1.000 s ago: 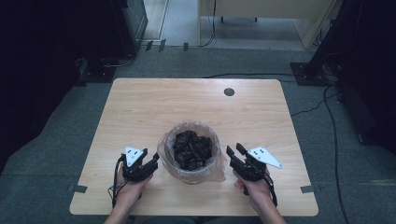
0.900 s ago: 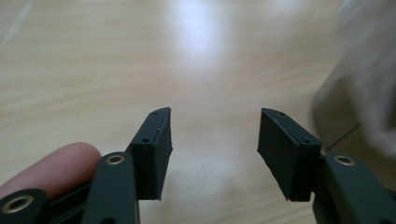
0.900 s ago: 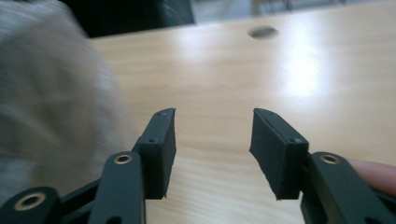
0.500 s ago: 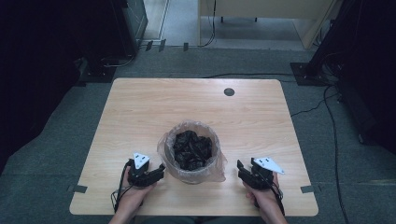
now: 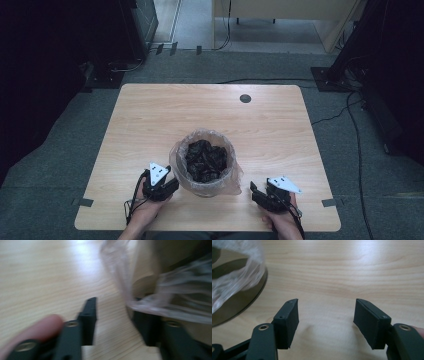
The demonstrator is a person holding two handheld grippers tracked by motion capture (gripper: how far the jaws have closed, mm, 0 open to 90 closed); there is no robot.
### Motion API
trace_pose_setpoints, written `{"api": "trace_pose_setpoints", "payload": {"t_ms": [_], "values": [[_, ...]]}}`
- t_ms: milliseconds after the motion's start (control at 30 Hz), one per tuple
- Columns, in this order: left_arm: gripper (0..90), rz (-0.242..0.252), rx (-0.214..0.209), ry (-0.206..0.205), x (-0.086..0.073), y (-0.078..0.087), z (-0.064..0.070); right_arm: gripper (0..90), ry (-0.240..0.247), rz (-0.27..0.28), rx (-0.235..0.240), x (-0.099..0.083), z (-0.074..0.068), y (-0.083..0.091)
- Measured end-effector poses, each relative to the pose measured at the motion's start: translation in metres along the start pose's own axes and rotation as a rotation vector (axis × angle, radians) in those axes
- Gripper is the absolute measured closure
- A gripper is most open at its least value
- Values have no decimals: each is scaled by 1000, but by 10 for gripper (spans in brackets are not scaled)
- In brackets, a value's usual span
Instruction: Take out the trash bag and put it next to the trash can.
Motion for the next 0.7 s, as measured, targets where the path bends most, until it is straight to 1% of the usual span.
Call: {"api": "trace_pose_setpoints", "payload": {"t_ms": [33, 67, 100, 133, 167, 200, 267, 300, 333, 400, 433, 500, 533, 567, 600, 633, 700], "values": [[650, 10, -21, -10, 2, 2, 3, 356, 0, 0, 0, 0, 0, 0], [757, 21, -31, -15, 3, 4, 5, 342, -12, -15, 49, -3, -7, 3], [757, 26, -39, -19, 4, 6, 6, 342, -12, -15, 49, -3, -7, 3], [781, 31, -44, -12, 6, 8, 6, 337, -14, -19, 74, -3, -11, 5], [811, 40, -53, 0, 7, 10, 5, 330, -2, -20, 88, -4, -15, 6], [847, 51, -76, 9, 9, 12, 4, 320, 12, -22, 96, -5, -19, 7], [900, 66, -89, 12, 12, 15, 3, 291, 43, -30, 113, -8, -29, 7], [900, 77, -100, 20, 13, 16, 3, 280, 57, -34, 119, -9, -33, 7], [900, 83, -106, 25, 14, 17, 2, 265, 81, -38, 121, -11, -37, 6], [900, 94, -108, 30, 15, 19, 3, 247, 113, -42, 114, -13, -45, 3], [900, 99, -111, 32, 15, 19, 3, 244, 121, -37, 110, -12, -48, 1], [900, 112, -109, 36, 17, 22, 4, 242, 138, -1, 103, -9, -53, 0], [900, 120, -109, 41, 18, 23, 4, 250, 140, 11, 103, -6, -56, 0], [900, 133, -108, 48, 20, 27, 4, 294, 132, 42, 135, 1, -62, 1], [900, 133, -108, 48, 20, 27, 4, 294, 132, 42, 135, 1, -62, 1], [900, 142, -108, 56, 21, 29, 3, 301, 137, 58, 138, 3, -63, 2], [900, 154, -105, 61, 24, 34, 2, 437, 166, 95, 149, 8, -68, 5]]}}
Point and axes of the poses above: each handheld gripper's, and its own axes: y roughly backward along the jaws, x roughly out of its top, z roughly to its right, the point moved 4 cm from there along -y, roughly forward along the jaws, and after that the axes turned 10 degrees about -y, right-handed, at the moved point
